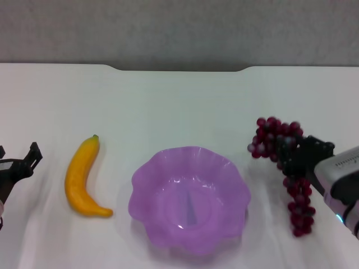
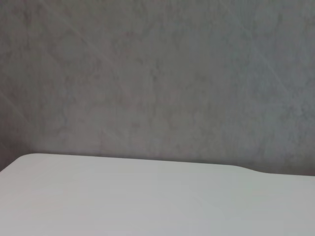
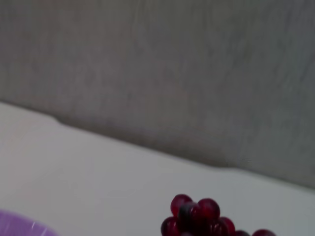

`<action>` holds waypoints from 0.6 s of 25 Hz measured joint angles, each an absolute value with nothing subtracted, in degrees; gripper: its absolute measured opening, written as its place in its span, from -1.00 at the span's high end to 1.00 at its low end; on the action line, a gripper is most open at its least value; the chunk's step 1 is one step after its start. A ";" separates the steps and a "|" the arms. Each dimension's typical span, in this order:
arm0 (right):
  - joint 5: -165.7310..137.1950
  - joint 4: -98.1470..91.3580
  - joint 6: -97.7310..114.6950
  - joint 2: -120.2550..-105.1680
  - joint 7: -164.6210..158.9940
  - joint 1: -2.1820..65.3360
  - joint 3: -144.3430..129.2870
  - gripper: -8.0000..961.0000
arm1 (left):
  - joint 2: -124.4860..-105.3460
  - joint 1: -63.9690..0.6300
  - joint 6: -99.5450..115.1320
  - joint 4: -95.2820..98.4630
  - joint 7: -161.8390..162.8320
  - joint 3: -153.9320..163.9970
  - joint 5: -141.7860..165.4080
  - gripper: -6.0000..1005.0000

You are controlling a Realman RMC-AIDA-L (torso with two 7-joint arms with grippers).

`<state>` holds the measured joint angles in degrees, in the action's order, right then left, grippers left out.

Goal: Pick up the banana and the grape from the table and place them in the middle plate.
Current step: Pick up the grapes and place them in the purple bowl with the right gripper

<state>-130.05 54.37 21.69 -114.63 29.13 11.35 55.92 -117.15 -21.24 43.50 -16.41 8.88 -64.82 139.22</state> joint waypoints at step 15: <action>-139.87 68.95 27.76 -114.32 29.00 5.30 53.33 0.37 | -117.16 -21.18 43.44 -16.34 8.81 -64.59 139.22 -0.66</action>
<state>-139.87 68.95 27.76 -114.32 29.00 5.30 53.33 -117.16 -21.18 43.44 -16.34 8.81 -64.59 139.22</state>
